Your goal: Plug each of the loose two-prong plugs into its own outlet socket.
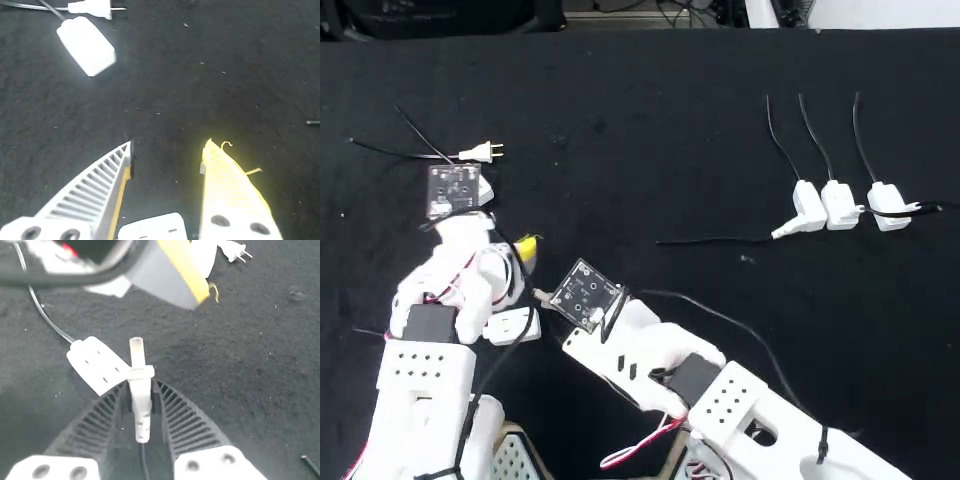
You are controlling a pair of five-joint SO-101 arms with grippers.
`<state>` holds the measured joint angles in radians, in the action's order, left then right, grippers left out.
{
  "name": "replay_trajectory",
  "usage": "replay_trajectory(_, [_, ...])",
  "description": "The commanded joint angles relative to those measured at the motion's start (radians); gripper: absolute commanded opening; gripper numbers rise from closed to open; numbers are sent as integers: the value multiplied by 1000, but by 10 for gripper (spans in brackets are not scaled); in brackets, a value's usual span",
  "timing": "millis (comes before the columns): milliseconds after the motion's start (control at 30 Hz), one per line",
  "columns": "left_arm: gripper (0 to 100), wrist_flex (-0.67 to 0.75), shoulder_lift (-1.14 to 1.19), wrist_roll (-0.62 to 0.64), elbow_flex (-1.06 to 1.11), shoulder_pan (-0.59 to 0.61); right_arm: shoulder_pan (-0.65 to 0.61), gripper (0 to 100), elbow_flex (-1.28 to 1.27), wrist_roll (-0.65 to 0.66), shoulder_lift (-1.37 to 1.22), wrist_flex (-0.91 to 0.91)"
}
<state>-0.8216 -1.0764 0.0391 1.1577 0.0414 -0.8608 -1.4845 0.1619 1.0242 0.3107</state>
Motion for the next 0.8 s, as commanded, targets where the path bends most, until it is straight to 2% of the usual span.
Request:
replay_trajectory(0, [231,15,-20,3,-56,-48,-11,11,27,8,-41,-57])
replay_trajectory(200, [231,23,-20,3,-22,-50,-11,11,28,5,-94,-130])
replay_trajectory(500, [231,21,-20,-26,38,-51,-5,11,54,5,-102,-132])
replay_trajectory(767, [231,25,-20,-84,79,-125,51,11,58,3,-96,-132])
